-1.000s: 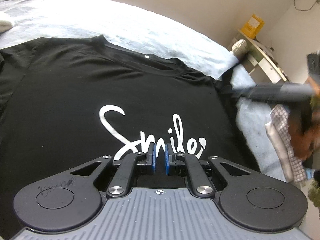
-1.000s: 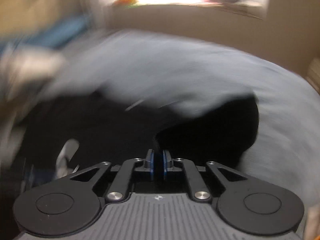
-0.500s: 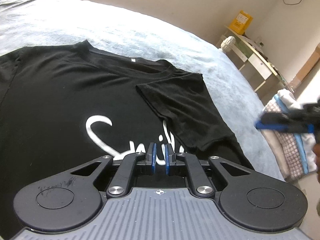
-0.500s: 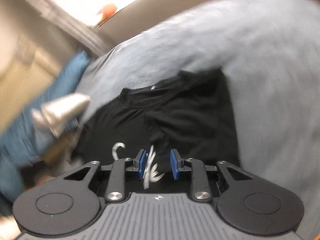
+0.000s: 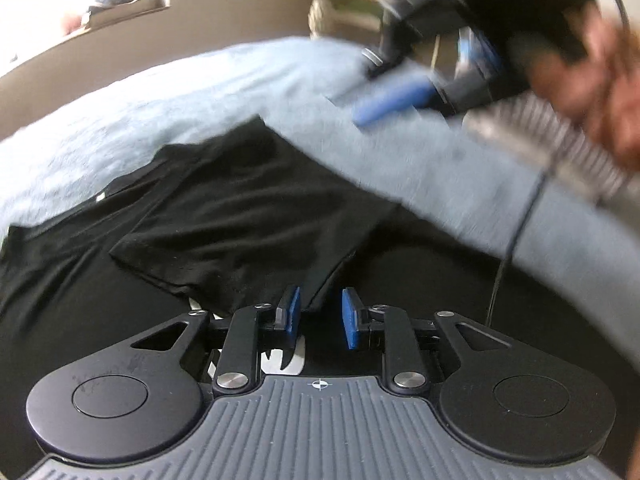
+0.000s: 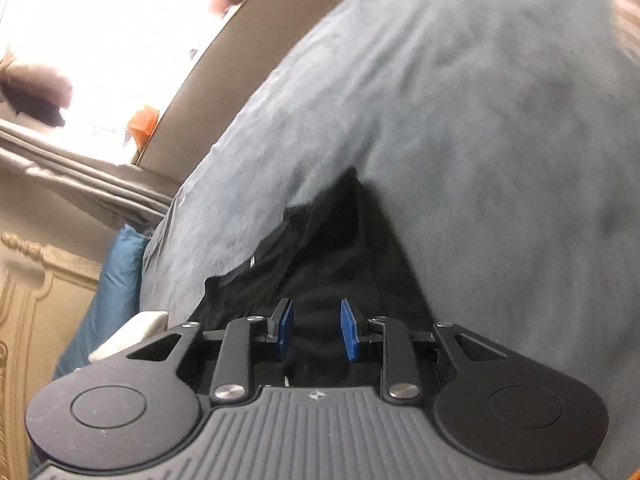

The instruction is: Fold clothes

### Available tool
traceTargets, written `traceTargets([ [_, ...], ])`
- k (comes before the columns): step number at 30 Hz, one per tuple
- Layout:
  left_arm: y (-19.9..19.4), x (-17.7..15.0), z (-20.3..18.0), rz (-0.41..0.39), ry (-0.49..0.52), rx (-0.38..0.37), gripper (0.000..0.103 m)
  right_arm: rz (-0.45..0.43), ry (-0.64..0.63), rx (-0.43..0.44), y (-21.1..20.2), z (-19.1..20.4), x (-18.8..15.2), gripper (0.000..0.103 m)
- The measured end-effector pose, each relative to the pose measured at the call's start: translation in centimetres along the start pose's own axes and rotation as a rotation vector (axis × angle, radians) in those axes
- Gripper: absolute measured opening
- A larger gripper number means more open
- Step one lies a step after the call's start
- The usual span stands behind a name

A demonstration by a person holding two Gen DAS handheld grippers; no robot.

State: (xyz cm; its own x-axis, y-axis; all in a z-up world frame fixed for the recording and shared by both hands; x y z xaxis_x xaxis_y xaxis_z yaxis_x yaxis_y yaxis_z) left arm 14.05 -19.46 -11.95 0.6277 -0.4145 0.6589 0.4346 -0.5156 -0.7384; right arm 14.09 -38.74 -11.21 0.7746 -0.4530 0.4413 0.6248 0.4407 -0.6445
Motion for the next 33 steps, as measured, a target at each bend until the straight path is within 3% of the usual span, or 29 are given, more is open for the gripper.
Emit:
traceTargets([
  [2,0.7,-0.1,0.1,0.013,-0.031,0.024,0.008,0.010,-0.068,-0.023,2.1,0.5,1.3,0.025],
  [5,0.7,-0.2,0.6,0.018,-0.101,0.023,0.000,0.025,-0.152,-0.080,5.5,1.0,2.8,0.022],
  [10,0.4,-0.8,0.5,0.030,-0.127,0.012,0.000,0.088,-0.213,-0.154,12.4,0.2,5.0,0.019],
  [11,0.4,-0.9,0.5,0.031,-0.125,0.008,0.000,0.087,-0.206,-0.163,13.7,-0.2,5.4,0.013],
  [18,0.2,-1.5,0.8,0.029,-0.148,-0.039,0.000,-0.078,-0.093,-0.162,14.7,-1.8,8.6,0.013],
  [24,-2.4,-3.1,2.5,0.037,-0.262,-0.142,0.003,-0.080,-0.089,-0.031,11.3,0.0,7.6,0.014],
  [28,-6.0,-5.3,4.7,0.030,-0.366,-0.176,0.004,-0.041,-0.164,0.013,10.7,4.0,6.7,0.014],
  [31,-9.7,-7.0,8.3,-0.023,-0.483,-0.090,0.005,0.040,-0.261,0.076,12.6,9.7,5.4,0.014],
  [33,-12.1,-8.1,11.3,-0.083,-0.569,0.016,0.007,0.093,-0.324,0.118,13.7,13.5,4.5,0.015],
])
Point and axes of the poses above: each gripper's, at about its wrist camera, not at the fingertips, and y roughly the way its jaws point, z to its left, x to its top, the point moved 4 cm from there along y, roughly the way its jaws point, and after that the axes turned 11 degrees about -y, right-handed, at the moved point
